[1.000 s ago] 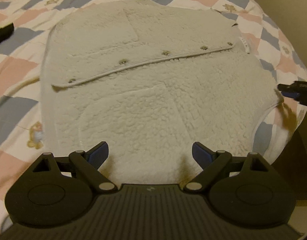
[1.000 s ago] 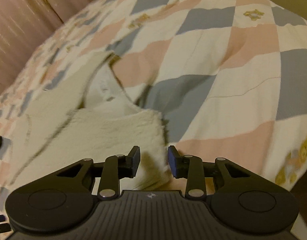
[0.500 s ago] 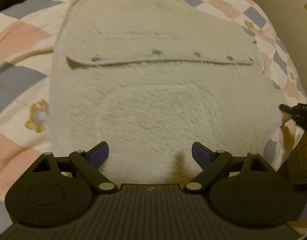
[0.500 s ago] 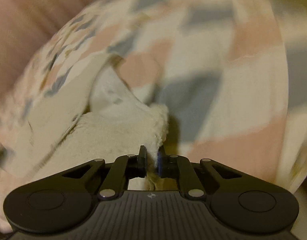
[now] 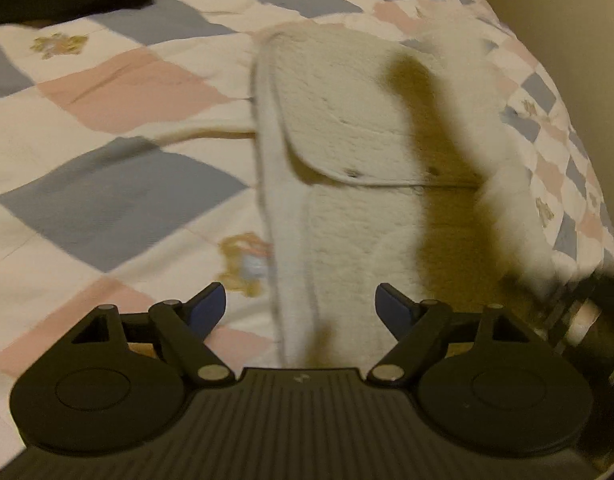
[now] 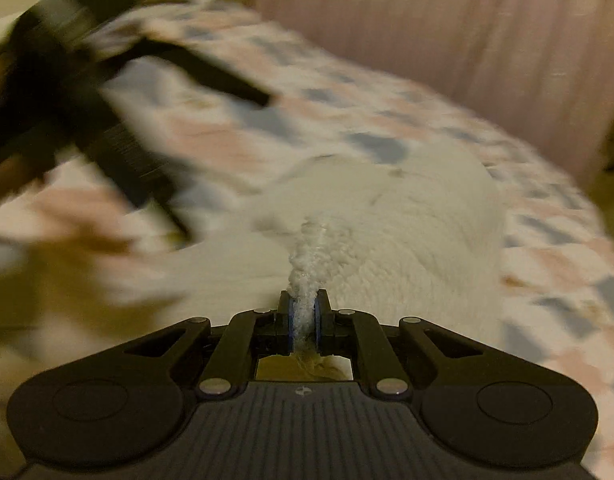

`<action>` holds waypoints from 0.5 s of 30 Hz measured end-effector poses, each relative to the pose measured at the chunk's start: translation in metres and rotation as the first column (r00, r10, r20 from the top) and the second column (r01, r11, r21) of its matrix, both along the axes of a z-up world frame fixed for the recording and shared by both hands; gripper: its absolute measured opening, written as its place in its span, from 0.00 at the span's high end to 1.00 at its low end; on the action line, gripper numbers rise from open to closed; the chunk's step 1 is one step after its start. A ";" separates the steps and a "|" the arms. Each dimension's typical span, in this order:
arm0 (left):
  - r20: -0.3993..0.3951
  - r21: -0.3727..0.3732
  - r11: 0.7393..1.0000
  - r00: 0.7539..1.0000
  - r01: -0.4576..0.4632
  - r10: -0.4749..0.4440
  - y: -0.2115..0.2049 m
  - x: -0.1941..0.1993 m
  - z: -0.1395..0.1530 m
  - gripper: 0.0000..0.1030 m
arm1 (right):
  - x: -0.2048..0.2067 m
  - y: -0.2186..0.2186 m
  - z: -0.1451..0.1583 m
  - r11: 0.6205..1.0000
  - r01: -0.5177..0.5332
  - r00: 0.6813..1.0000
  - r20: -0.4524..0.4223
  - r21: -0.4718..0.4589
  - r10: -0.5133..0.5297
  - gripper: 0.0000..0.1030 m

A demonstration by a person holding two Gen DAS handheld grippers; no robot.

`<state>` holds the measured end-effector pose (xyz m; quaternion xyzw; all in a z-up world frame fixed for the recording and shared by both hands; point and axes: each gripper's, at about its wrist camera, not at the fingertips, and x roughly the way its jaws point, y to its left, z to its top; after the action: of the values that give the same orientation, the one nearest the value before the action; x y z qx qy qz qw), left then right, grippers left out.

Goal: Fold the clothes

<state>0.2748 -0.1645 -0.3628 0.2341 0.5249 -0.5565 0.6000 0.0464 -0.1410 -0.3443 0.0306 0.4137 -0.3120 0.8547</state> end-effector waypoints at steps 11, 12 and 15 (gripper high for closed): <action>-0.129 -0.063 0.997 0.990 0.043 -0.051 -0.040 0.040 -0.023 0.44 | 0.033 0.028 -0.044 0.999 -0.024 0.991 -0.131 0.021 0.026 0.90; -0.140 -0.086 0.995 0.988 0.048 -0.060 -0.055 0.043 -0.023 0.43 | 0.036 0.029 -0.047 1.000 -0.026 0.989 -0.147 0.016 0.028 0.89; -0.139 -0.144 0.988 0.988 0.053 -0.074 -0.107 0.052 -0.020 0.35 | 0.043 0.036 -0.054 0.999 -0.031 0.981 -0.190 -0.013 0.028 0.83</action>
<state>0.3271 -0.2710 -0.3831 0.1674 0.5189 -0.6261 0.5573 0.0892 -0.1053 -0.3985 -0.0123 0.4912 -0.3040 0.8162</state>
